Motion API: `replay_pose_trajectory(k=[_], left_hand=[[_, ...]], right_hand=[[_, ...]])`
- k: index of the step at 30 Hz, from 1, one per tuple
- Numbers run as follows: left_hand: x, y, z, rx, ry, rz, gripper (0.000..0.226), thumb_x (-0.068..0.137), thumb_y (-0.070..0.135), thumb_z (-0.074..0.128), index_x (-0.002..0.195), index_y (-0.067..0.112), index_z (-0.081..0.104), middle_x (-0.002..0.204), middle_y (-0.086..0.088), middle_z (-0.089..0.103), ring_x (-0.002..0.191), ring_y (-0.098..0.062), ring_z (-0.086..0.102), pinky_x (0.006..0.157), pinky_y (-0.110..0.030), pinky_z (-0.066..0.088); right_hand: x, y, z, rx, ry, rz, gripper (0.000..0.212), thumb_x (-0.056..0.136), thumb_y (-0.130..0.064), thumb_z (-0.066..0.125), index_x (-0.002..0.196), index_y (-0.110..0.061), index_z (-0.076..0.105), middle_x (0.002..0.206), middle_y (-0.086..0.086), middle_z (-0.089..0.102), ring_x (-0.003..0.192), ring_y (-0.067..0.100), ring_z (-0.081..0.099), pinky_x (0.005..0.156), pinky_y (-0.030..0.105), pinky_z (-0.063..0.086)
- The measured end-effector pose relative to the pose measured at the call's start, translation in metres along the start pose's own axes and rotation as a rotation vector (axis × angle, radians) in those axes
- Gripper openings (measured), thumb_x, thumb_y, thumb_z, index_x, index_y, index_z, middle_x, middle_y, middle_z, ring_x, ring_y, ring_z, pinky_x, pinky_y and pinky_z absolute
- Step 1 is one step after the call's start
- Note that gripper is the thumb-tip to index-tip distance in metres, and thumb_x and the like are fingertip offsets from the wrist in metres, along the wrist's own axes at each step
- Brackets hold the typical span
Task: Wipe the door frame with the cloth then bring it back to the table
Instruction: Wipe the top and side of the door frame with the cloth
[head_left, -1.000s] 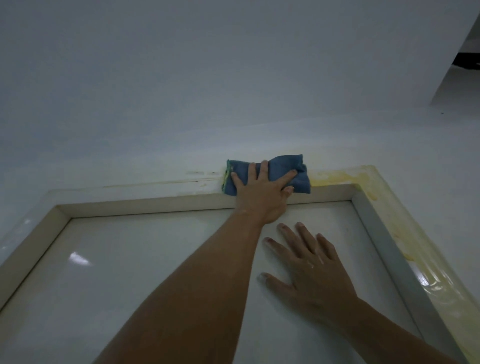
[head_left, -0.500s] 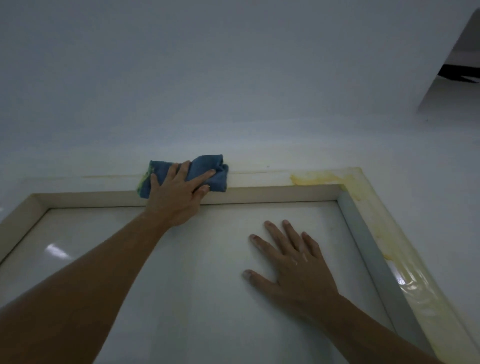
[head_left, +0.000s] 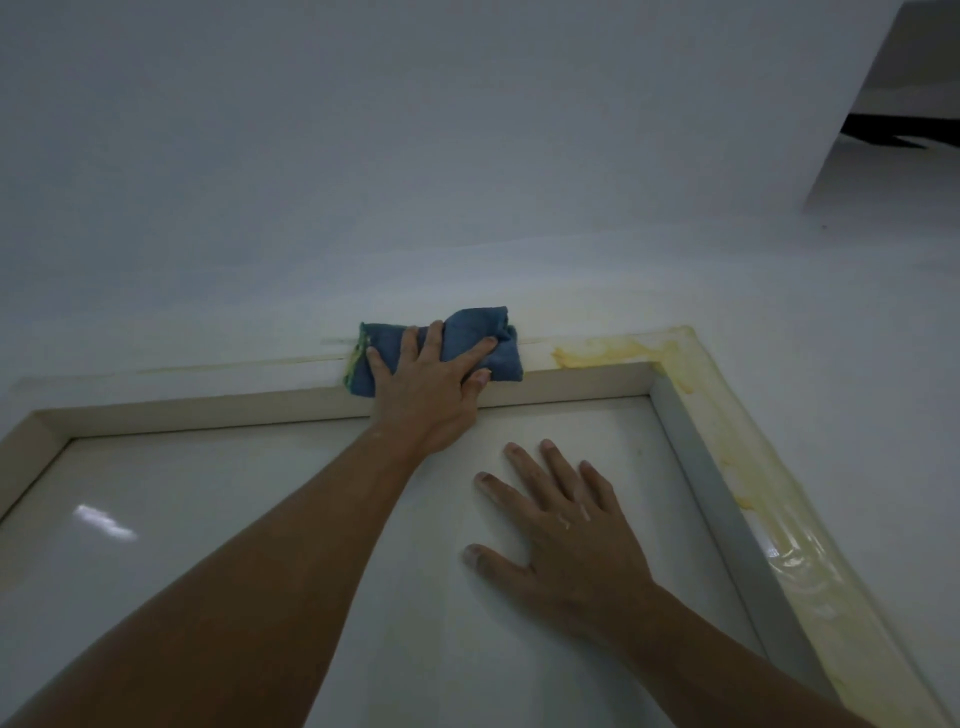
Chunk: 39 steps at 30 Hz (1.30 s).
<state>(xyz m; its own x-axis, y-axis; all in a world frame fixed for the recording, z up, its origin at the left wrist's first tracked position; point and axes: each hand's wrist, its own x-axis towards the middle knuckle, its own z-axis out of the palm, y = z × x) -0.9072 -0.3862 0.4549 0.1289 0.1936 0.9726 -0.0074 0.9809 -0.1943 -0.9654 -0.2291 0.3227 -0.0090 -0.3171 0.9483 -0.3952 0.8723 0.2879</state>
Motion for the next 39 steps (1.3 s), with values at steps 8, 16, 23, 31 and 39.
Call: replay_pose_trajectory(k=[8, 16, 23, 31, 39], left_hand=[[0.011, 0.053, 0.003, -0.01, -0.029, 0.047, 0.046, 0.1, 0.052, 0.021, 0.146, 0.055, 0.012, 0.162, -0.007, 0.006, 0.148, -0.034, 0.0, 0.11, -0.07, -0.004], [0.016, 0.071, 0.004, -0.007, -0.049, 0.058, 0.047, 0.1, 0.052, 0.021, 0.146, 0.054, 0.012, 0.163, -0.006, 0.005, 0.148, -0.033, 0.0, 0.11, -0.071, -0.002], [0.021, 0.086, 0.004, -0.014, -0.06, 0.068, 0.047, 0.1, 0.053, 0.021, 0.146, 0.055, 0.011, 0.163, -0.006, 0.005, 0.148, -0.034, 0.0, 0.11, -0.071, -0.001], [0.023, 0.094, 0.003, -0.021, -0.096, 0.07, 0.047, 0.1, 0.054, 0.02, 0.146, 0.056, 0.01, 0.163, -0.005, 0.002, 0.148, -0.033, -0.003, 0.11, -0.071, -0.003], [0.029, 0.1, 0.007, -0.025, -0.093, 0.082, 0.046, 0.099, 0.055, 0.02, 0.144, 0.057, 0.011, 0.163, -0.004, 0.001, 0.149, -0.031, -0.003, 0.109, -0.07, -0.004]], right_hand=[[-0.006, 0.014, -0.012, -0.017, -0.087, -0.019, 0.074, 0.088, -0.079, 0.025, 0.154, -0.048, 0.006, 0.166, -0.015, -0.015, 0.151, 0.016, -0.023, 0.122, 0.047, -0.012], [-0.015, 0.029, -0.033, -0.006, -0.184, -0.06, 0.072, 0.092, -0.074, 0.029, 0.155, -0.042, 0.012, 0.167, -0.011, -0.007, 0.153, 0.016, -0.017, 0.122, 0.047, -0.007], [-0.022, 0.04, -0.038, -0.039, -0.196, -0.08, 0.07, 0.093, -0.072, 0.028, 0.154, -0.04, 0.013, 0.168, -0.008, -0.004, 0.153, 0.019, -0.014, 0.123, 0.049, -0.005], [-0.023, 0.045, -0.034, -0.036, -0.192, -0.104, 0.068, 0.096, -0.067, 0.031, 0.154, -0.04, 0.009, 0.167, -0.009, -0.007, 0.153, 0.02, -0.015, 0.121, 0.048, -0.007], [-0.018, 0.07, -0.114, 0.003, 0.567, -0.26, 0.032, 0.093, -0.035, 0.043, 0.095, -0.012, 0.066, 0.087, 0.006, 0.07, 0.08, 0.028, 0.06, 0.078, 0.039, 0.042]])
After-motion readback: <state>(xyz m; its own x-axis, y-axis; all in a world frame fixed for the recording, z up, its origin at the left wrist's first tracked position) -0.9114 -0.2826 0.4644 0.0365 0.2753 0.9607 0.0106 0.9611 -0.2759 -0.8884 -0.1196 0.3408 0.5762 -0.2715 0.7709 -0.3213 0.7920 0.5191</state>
